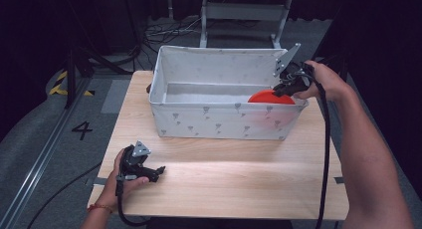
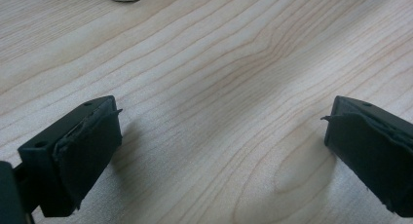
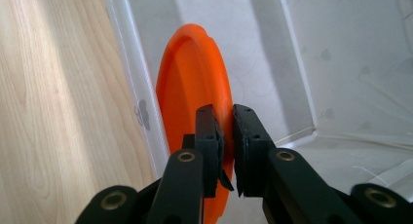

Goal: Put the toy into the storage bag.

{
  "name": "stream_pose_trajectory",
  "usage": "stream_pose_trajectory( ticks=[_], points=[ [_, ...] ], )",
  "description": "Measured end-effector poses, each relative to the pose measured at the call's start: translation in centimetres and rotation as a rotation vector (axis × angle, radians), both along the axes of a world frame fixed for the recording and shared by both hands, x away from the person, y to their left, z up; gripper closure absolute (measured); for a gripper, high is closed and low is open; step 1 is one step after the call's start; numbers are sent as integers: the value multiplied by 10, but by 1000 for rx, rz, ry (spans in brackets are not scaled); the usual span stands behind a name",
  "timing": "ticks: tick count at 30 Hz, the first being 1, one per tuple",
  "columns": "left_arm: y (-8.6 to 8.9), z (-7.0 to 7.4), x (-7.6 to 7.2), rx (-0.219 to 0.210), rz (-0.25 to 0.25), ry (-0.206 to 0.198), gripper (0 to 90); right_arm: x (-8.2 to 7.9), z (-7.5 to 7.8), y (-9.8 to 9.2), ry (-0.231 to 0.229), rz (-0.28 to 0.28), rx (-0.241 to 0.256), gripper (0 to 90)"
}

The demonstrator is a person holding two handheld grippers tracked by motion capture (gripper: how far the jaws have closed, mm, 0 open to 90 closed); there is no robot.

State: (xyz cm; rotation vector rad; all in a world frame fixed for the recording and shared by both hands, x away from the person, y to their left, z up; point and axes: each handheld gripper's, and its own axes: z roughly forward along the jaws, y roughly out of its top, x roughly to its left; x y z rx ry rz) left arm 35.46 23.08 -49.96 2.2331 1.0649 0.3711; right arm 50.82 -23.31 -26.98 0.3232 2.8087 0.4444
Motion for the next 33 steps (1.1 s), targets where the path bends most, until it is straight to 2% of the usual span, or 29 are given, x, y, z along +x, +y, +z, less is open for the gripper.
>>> stream_pose_trajectory(
  ticks=[3, 4, 8, 11, 16, 18, 19, 23, 26, 27, 31, 33],
  points=[
    [0, 0, 0, 3, -2, -3, 4, 5, -4, 2, 16, -10, -40, 820],
    [0, 0, 0, 3, -2, -3, 4, 8, -8, 5, 36, 6, -78, 819],
    [0, 0, 0, 0, -1, 0, 4, 11, -12, 11, 57, 17, -103, 816],
    [0, 0, 0, 3, -3, -3, 4, 14, -15, 15, 91, 20, -137, 813],
    [0, 0, 0, 0, -2, 1, 4, 18, -17, 18, 117, 13, -173, 812],
    [0, 0, 0, 0, -2, 1, 4, 22, -20, 20, 135, -8, -200, 810],
    [0, 0, 0, 0, -2, 1, 4, 23, -22, 21, 142, -1, -215, 809],
    [0, 0, 0, 0, -2, 1, 4, 23, -25, 24, 167, 6, -211, 801],
    [0, 0, 0, 0, -2, 1, 4, 23, -25, 22, 173, -12, -202, 779],
    [0, 0, 0, 0, -2, 1, 4, 23, -23, 20, 174, -11, -177, 764],
    [0, 0, 0, -1, -1, 1, 4, 19, -18, 15, 166, -11, -142, 771],
    [0, 0, 0, -1, -1, 1, 4, 16, -15, 12, 155, -8, -101, 758]
  ],
)
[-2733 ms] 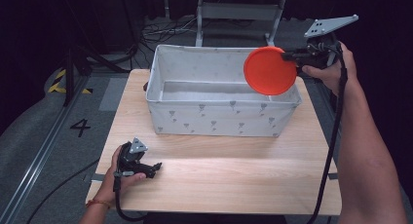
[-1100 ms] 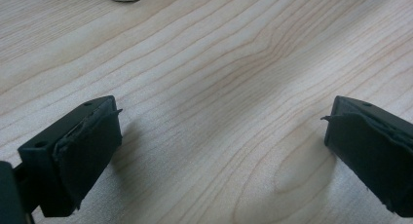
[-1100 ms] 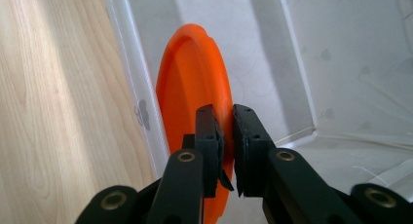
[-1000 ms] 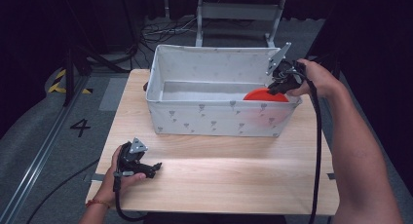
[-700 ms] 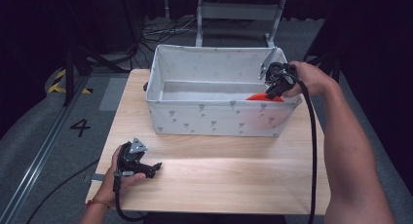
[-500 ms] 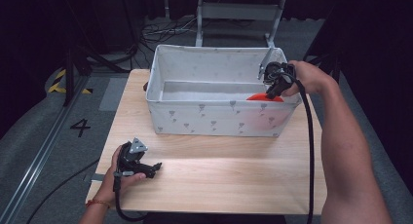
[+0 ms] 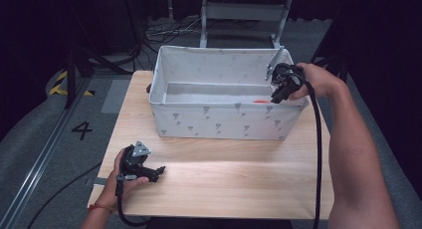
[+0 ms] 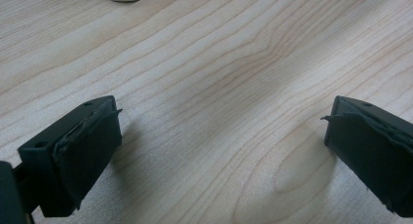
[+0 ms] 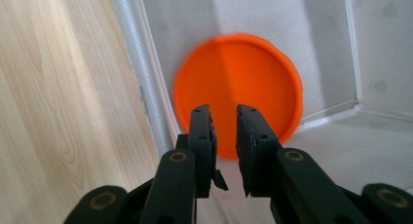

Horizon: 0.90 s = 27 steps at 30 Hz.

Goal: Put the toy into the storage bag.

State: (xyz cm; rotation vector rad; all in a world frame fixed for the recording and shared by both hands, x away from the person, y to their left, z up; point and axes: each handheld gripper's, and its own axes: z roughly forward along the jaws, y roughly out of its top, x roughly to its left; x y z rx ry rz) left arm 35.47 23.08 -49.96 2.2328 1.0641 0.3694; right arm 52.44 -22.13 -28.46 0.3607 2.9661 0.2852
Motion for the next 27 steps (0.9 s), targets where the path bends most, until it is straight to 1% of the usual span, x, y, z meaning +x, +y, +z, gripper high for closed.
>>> stream_pose_trajectory(
  ticks=[1, 3, 4, 6, 7, 9, 13, 14, 16, 17, 18, 19, 20, 23, 25, 26, 27],
  points=[
    [0, 0, 0, 0, 0, 0, 4, -1, 1, -2, -9, -8, 18, 750],
    [0, 0, 0, 1, -1, 0, 4, -5, 4, -5, -10, -6, 62, 747],
    [0, 0, 0, 0, 0, 0, 4, -7, 5, -8, -19, -5, 80, 738],
    [0, 0, 0, 0, 0, 0, 4, -11, 6, -10, -37, -13, 107, 726],
    [0, 0, 0, 0, 0, 0, 4, -11, 6, -10, -37, -13, 107, 726],
    [0, 0, 0, 1, 0, 0, 4, -16, 8, -13, -48, -16, 143, 710],
    [0, 0, 0, 2, -1, -1, 4, -24, 14, -18, -109, -13, 225, 670],
    [0, 0, 0, 2, -1, -1, 4, -26, 16, -20, -117, -25, 239, 672],
    [0, 0, 0, 2, -1, -1, 4, -32, 18, -21, -153, -33, 265, 613],
    [0, 0, 0, 2, -1, -1, 4, -34, 20, -22, -163, -53, 282, 618],
    [0, 0, 0, 2, -1, -1, 4, -34, 20, -22, -163, -53, 282, 618],
    [0, 0, 0, 0, 0, 0, 4, -36, 21, -23, -171, -58, 296, 601],
    [0, 0, 0, 1, 0, 0, 4, -40, 21, -23, -193, -70, 312, 559],
    [0, 0, 0, 3, -1, -1, 4, -47, 23, -26, -214, -98, 353, 517],
    [0, 0, 0, 1, 0, 0, 4, -52, 24, -28, -237, -111, 375, 482],
    [0, 0, 1, 6, -4, -7, 4, -55, 24, -30, -252, -122, 393, 472],
    [0, 0, 0, 2, -1, -1, 4, -58, 25, -31, -262, -128, 411, 459]
  ],
)
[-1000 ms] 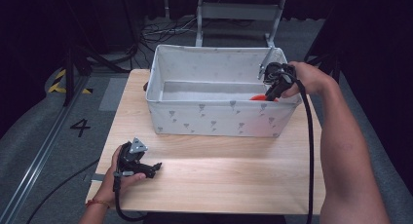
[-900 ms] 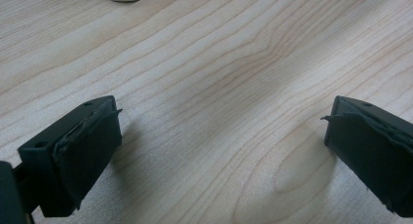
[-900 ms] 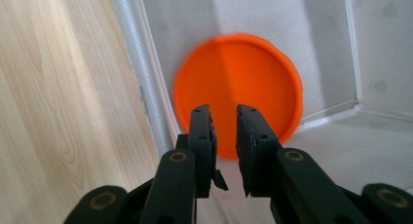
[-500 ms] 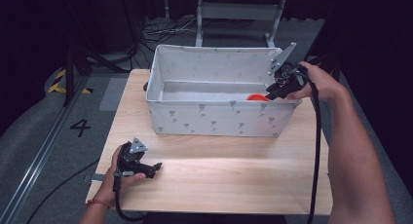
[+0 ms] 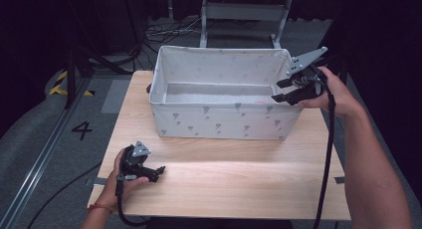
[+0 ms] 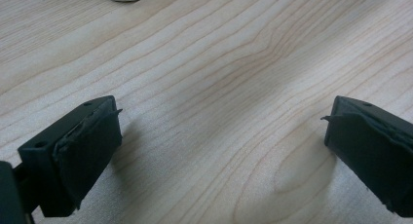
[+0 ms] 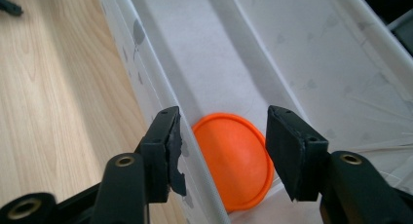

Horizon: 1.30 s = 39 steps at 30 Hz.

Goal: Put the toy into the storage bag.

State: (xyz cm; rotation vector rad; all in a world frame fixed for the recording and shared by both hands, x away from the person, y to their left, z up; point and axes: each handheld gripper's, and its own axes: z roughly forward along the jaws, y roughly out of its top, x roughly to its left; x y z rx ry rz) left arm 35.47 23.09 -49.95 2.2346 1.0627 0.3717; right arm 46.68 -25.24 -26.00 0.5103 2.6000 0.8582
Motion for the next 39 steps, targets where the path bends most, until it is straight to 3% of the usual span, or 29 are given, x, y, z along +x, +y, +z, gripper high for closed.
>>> stream_pose_trajectory(
  ticks=[4, 9, 15, 27, 34, 39],
  points=[
    [0, 0, 0, 3, -3, -6, 4, -9, 2, -7, -39, -46, 73, 387],
    [0, 0, 0, -2, 1, 1, 4, -24, 1, -15, -83, -88, 110, 338],
    [0, 0, 0, 2, -1, -3, 4, -37, -2, -21, -94, -117, 145, 317],
    [0, 0, 0, 2, -1, -3, 4, -71, -20, -33, -134, -146, 159, 297],
    [0, 0, 0, -2, 0, 1, 4, -92, -36, -40, -155, -160, 132, 292],
    [0, 0, 0, 2, -1, -3, 4, -100, -48, -45, -145, -173, 113, 288]
  ],
)
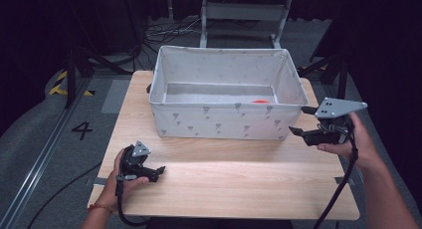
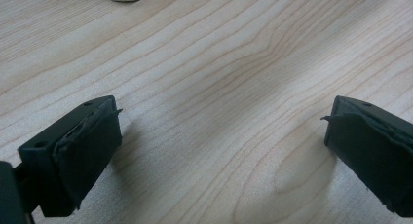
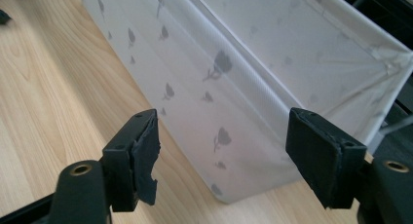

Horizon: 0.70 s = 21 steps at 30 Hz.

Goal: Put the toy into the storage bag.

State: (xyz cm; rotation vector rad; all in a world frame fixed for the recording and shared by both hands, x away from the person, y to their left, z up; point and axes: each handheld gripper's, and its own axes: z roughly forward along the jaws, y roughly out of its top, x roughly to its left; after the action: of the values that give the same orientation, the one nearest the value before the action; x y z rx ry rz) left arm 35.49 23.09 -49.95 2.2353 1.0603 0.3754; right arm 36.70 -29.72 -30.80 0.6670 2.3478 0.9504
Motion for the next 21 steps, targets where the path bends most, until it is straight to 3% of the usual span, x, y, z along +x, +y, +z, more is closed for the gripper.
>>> stream_pose_trajectory(
  ticks=[21],
  points=[
    [0, 0, 0, -1, 1, 2, 4, -16, -73, -18, 94, -60, -87, 283]
  ],
)
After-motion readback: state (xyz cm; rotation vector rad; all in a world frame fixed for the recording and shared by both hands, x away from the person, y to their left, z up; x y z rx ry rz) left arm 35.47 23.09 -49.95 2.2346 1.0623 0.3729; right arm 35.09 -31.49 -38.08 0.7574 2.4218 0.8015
